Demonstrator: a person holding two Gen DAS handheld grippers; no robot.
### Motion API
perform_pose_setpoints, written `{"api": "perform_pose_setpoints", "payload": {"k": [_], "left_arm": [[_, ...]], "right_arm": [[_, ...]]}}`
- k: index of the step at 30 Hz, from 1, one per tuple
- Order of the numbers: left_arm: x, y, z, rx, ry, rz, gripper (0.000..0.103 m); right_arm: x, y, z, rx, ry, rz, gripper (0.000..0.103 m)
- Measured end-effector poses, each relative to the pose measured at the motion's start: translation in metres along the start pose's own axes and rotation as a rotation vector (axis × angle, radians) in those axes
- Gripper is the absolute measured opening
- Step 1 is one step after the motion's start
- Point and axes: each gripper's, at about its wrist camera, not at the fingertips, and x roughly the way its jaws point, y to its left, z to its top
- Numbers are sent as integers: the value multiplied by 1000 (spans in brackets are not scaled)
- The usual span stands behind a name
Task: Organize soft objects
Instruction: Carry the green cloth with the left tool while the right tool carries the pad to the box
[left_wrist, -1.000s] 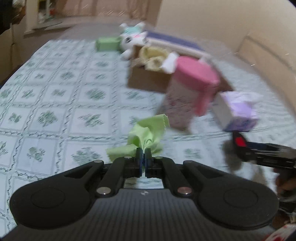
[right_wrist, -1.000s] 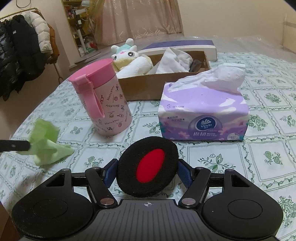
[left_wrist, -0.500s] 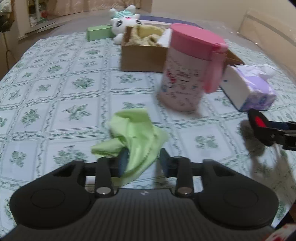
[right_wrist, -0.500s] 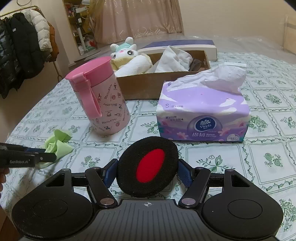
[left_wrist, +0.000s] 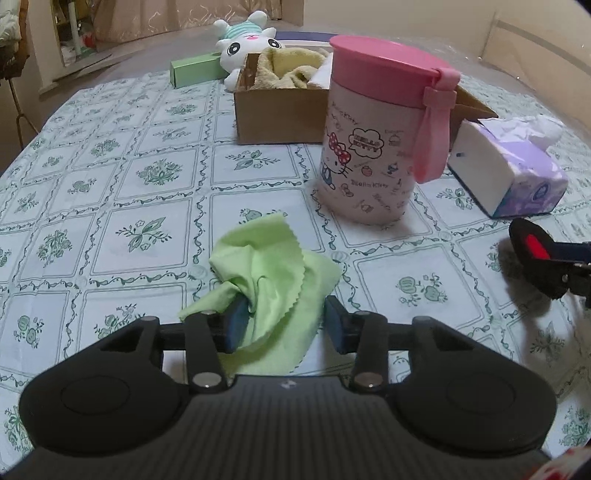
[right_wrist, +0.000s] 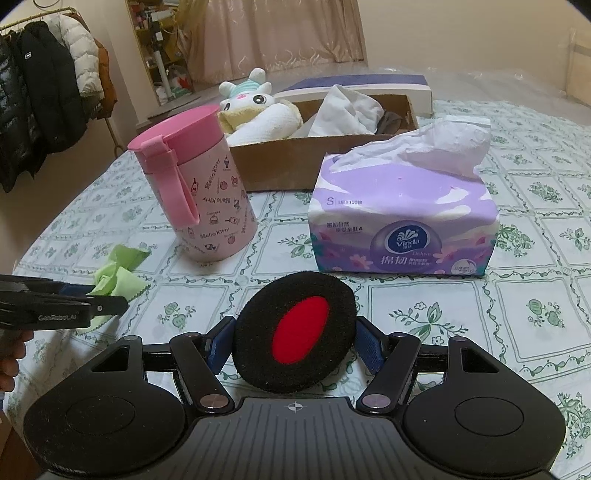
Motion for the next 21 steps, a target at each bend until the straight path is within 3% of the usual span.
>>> {"api": "perform_pose_setpoints", "payload": {"k": [1, 3, 5, 11, 21], "left_arm": [[1, 0, 0, -5, -4, 0, 40], [1, 2, 1, -20, -13, 14, 30], [1, 4, 2, -18, -19, 26, 6], [-15, -5, -1, -13, -31, -33, 4], [-75, -77, 15, 101, -133, -195, 4]], "right_arm": [[0, 0, 0, -2, 1, 0, 68], [0, 1, -1, -4, 0, 0, 68], [-1, 1, -1, -6, -1, 2, 68], [-11, 1, 1, -23, -14, 7, 68], [-52, -4, 15, -78, -80, 53, 68]]}}
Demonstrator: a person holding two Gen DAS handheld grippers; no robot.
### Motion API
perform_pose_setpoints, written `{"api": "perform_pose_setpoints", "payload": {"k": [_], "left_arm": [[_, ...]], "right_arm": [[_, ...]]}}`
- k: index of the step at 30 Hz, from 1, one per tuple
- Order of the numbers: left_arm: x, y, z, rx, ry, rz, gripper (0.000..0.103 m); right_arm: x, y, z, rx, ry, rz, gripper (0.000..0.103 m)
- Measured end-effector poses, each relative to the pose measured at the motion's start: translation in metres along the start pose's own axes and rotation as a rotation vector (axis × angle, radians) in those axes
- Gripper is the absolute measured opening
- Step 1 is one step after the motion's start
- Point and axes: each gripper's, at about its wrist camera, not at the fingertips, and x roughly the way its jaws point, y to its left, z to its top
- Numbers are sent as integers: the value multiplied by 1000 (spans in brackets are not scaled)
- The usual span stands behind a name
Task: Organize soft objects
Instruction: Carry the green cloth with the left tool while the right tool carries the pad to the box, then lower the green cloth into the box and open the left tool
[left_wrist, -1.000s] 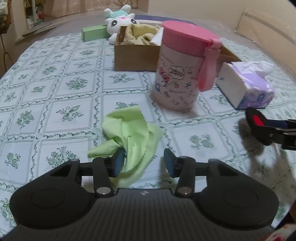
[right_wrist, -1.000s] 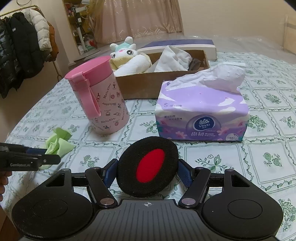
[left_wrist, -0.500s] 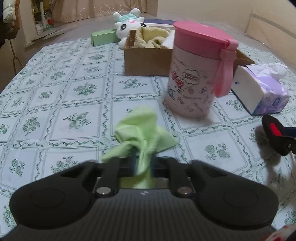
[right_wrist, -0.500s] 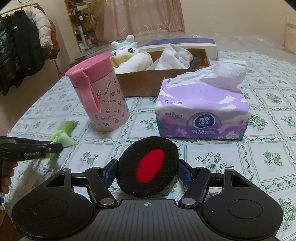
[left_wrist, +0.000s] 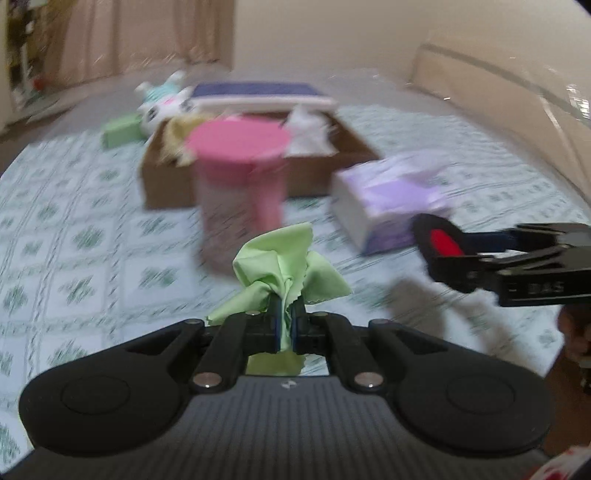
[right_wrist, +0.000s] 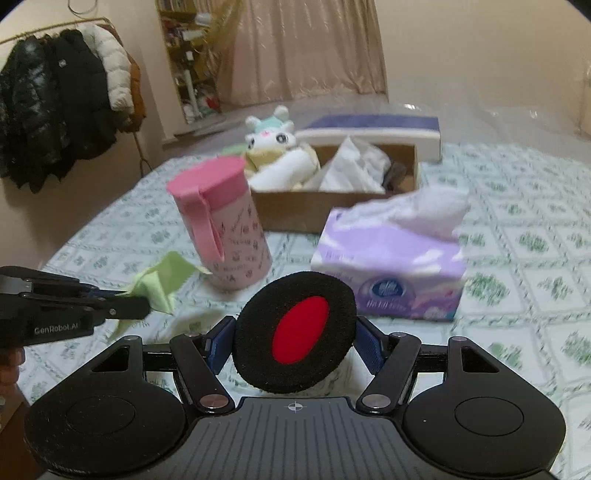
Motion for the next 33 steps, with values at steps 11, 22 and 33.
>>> {"api": "perform_pose_setpoints", "payload": {"k": [11, 22, 33], "left_arm": [[22, -54, 86, 65, -96, -42, 4], [96, -50, 182, 43, -75, 44, 4], [187, -23, 231, -85, 91, 156, 4]], "right_arm": [[-17, -55, 61, -28, -100, 73, 68], [56, -118, 137, -74, -81, 113, 68], [150, -155, 181, -117, -2, 186, 68]]}}
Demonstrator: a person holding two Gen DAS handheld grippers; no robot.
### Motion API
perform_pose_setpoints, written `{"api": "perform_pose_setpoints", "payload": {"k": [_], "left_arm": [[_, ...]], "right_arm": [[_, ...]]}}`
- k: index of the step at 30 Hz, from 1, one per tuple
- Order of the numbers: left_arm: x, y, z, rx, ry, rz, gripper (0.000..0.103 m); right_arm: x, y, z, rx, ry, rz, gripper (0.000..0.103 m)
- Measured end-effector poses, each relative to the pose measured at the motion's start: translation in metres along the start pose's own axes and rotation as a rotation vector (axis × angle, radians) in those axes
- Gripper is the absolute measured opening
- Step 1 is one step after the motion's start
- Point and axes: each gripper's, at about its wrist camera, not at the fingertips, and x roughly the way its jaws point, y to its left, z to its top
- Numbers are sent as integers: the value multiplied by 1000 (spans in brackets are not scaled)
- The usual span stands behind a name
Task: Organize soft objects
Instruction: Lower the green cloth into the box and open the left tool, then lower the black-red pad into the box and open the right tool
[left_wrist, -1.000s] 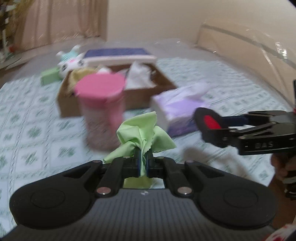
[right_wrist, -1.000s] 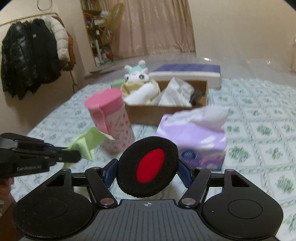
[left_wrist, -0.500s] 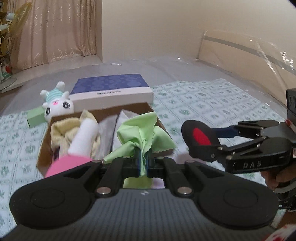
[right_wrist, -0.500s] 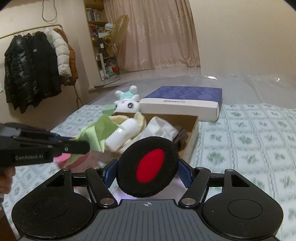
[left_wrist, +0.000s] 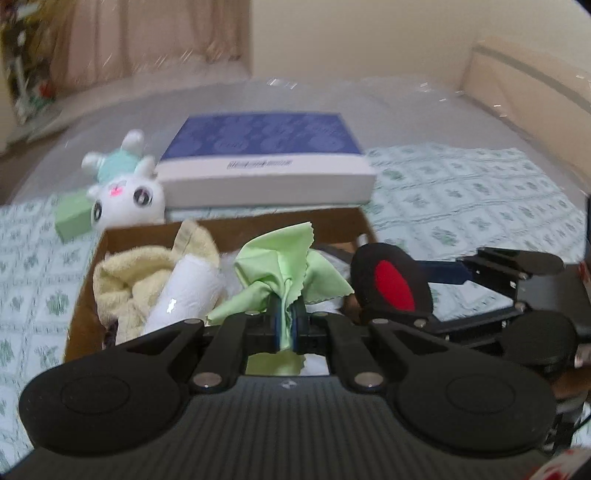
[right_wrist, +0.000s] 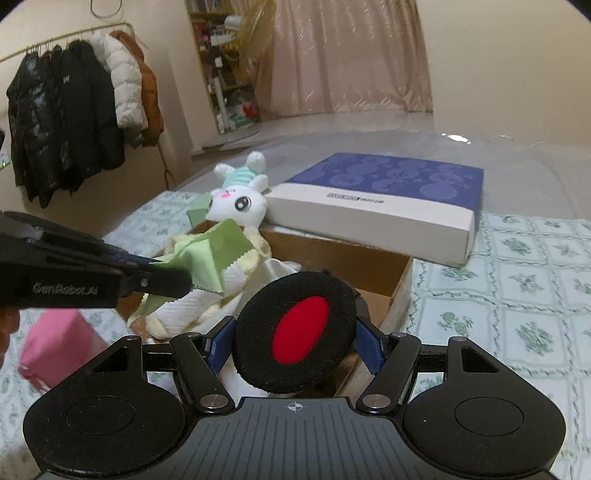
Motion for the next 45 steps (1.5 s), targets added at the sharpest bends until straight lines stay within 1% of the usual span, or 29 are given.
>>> {"api": "perform_pose_setpoints", "payload": {"k": [2, 7, 9, 10, 11, 12, 13, 14, 17, 22, 24, 25, 26, 27, 28, 29, 31, 37, 40, 45], "left_arm": [[12, 3, 4, -36, 23, 10, 4], [38, 8, 10, -85, 64, 73, 5], [48, 10, 12, -109, 73, 86, 7], [51, 12, 13, -124, 77, 93, 11], [53, 14, 14, -143, 82, 100, 22], [55, 16, 14, -160, 85, 95, 28], [56, 17, 14, -168, 84, 87, 35], [55, 18, 14, -174, 79, 82, 36], [51, 18, 13, -156, 68, 79, 38], [36, 24, 12, -149, 50, 49, 38], [28, 28, 12, -132, 31, 53, 38], [25, 30, 13, -123, 22, 55, 37], [21, 33, 13, -116, 13, 54, 37], [19, 36, 13, -111, 6, 54, 37], [17, 38, 14, -106, 1, 57, 37], [15, 41, 15, -103, -4, 59, 37], [13, 47, 17, -100, -9, 56, 37], [17, 53, 17, -73, 0, 53, 37], [21, 52, 15, -60, 7, 45, 37], [29, 52, 12, -49, 23, 32, 37]], "right_arm": [[11, -4, 1, -19, 14, 0, 68], [32, -11, 3, -76, 33, 8, 68], [38, -14, 5, -77, 30, 2, 68], [40, -16, 5, -79, 24, -7, 69], [43, -17, 6, -84, 23, -8, 72], [45, -18, 6, -90, 33, -10, 74], [47, -18, 6, -95, 42, -15, 77], [47, -19, 5, -103, 44, -22, 80], [43, -20, 4, -119, 37, 2, 82], [31, -25, 1, -74, 12, 26, 82], [26, -25, -1, -73, 3, 30, 82], [23, -25, -1, -71, -1, 30, 80], [20, -25, -1, -67, -10, 26, 70], [18, -26, -1, -61, -23, 22, 62], [17, -28, 0, -55, -31, 25, 50], [18, -29, 1, -47, -29, 26, 41], [21, -32, 4, -40, -32, 4, 30], [40, -37, 10, -29, -37, -10, 18], [54, -37, 11, -51, -5, -17, 16], [77, -29, 12, -97, 60, -38, 16]]}}
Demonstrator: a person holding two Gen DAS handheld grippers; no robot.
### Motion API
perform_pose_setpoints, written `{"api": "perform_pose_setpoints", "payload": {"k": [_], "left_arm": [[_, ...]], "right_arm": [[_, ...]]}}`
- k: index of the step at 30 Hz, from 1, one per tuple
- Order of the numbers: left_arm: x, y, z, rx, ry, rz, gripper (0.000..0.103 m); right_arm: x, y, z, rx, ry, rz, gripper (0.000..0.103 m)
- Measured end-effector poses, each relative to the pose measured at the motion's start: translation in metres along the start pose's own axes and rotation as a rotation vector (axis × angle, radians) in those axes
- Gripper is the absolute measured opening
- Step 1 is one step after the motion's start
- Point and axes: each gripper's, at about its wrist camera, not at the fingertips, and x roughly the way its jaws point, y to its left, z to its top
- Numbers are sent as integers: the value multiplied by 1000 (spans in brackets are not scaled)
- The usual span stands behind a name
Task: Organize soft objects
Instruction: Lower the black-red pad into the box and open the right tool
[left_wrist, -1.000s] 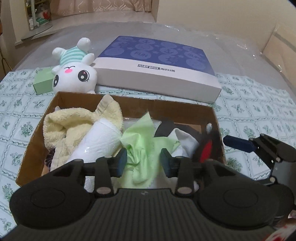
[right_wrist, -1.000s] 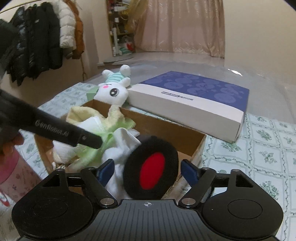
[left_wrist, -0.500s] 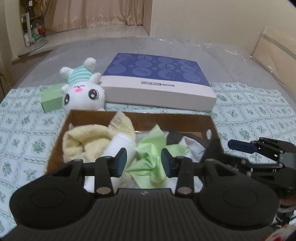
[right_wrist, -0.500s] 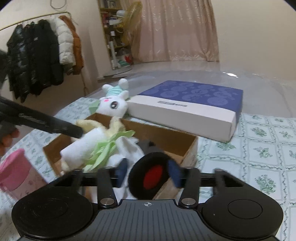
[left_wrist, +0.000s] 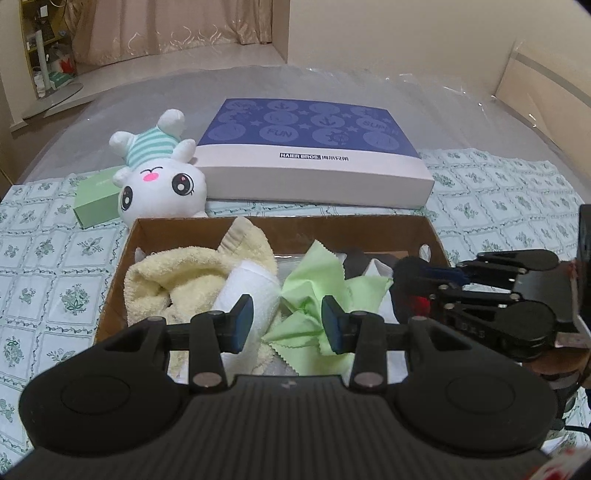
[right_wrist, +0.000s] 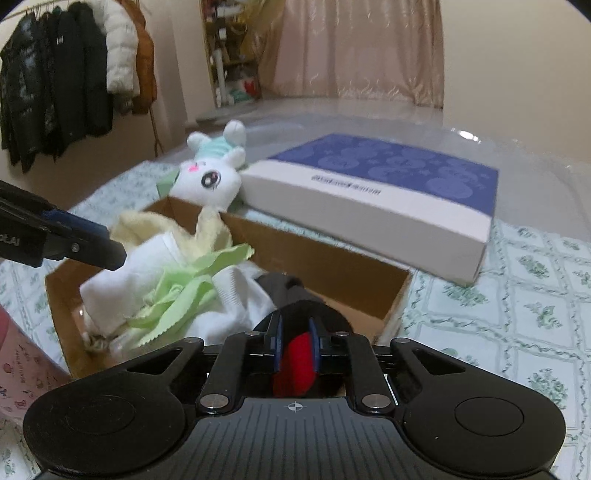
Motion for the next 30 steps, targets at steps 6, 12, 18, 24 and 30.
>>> {"api": "perform_pose_setpoints", "payload": {"k": [6, 12, 18, 24, 30], "left_arm": [[4, 1, -1, 3, 4, -13, 37], [-1, -1, -1, 18, -12, -26, 37], [-10, -1, -2, 30, -26, -43, 37], [-20, 1, -5, 33, -43, -61, 38], [-39, 2, -12, 53, -75, -84, 40]], "right_arm": [[19, 3, -2, -42, 77, -31, 16], [12, 4, 0, -31, 72, -39, 17], [-14, 17, 1, -1, 22, -16, 41], [-37, 30, 1, 27, -20, 5, 55], [-59, 39, -1, 79, -32, 10, 61]]}}
